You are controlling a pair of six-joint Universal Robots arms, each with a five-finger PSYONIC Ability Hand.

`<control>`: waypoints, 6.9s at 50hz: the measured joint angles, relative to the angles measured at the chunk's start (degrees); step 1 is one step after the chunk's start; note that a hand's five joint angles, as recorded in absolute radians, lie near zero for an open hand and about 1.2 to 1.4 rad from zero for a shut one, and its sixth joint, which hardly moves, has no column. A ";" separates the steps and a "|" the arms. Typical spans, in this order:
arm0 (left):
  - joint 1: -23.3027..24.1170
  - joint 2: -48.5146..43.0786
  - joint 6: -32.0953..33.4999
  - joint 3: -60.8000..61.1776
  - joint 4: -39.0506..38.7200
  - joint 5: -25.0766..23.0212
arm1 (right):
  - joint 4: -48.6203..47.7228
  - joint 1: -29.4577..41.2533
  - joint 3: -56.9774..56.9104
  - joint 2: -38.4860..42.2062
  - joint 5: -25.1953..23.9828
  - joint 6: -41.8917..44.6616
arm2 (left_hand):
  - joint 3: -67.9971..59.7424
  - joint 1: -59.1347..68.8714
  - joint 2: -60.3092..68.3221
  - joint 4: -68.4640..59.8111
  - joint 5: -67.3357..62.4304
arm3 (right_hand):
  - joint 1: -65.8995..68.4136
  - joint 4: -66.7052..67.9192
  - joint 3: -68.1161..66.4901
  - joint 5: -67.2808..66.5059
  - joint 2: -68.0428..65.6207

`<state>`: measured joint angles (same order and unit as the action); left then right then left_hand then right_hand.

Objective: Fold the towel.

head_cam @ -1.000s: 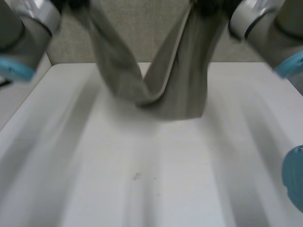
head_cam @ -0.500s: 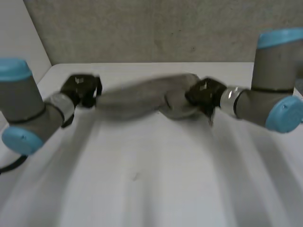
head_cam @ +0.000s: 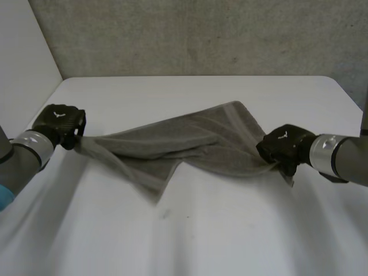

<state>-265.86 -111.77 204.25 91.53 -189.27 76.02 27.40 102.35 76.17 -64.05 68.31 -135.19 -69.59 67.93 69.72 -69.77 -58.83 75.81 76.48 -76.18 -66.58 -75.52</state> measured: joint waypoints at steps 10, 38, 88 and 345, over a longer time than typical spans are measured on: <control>-2.68 -5.25 1.35 -4.40 -6.29 0.56 | -2.30 0.07 6.53 -2.81 -3.63 -3.76 | 8.19 -6.49 -8.33 8.40 7.38 | 0.00 0.00 0.00 0.00 0.00; 3.00 18.64 5.27 27.25 -6.07 -9.36 | -7.89 -0.41 8.04 -2.12 -3.80 -7.98 | 49.32 -47.71 -49.46 49.57 48.47 | 0.00 0.00 0.00 0.00 0.00; 9.83 1.24 6.77 20.98 -10.37 -2.07 | -9.83 -0.22 10.60 -2.04 -3.79 -7.03 | 30.38 -28.72 -30.49 30.57 29.87 | 0.00 0.00 0.00 0.00 0.00; 4.21 6.69 -0.45 11.31 -8.63 1.41 | -17.47 -20.66 -6.34 5.65 4.33 11.09 | 59.59 -57.85 -59.67 59.74 57.15 | -0.70 0.09 0.20 1.11 3.55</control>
<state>-261.65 -105.08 203.80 102.84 -197.90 77.43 9.93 81.69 69.82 -58.40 72.64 -124.10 -10.00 10.08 10.05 -10.03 -1.68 75.11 76.57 -75.98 -65.47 -71.96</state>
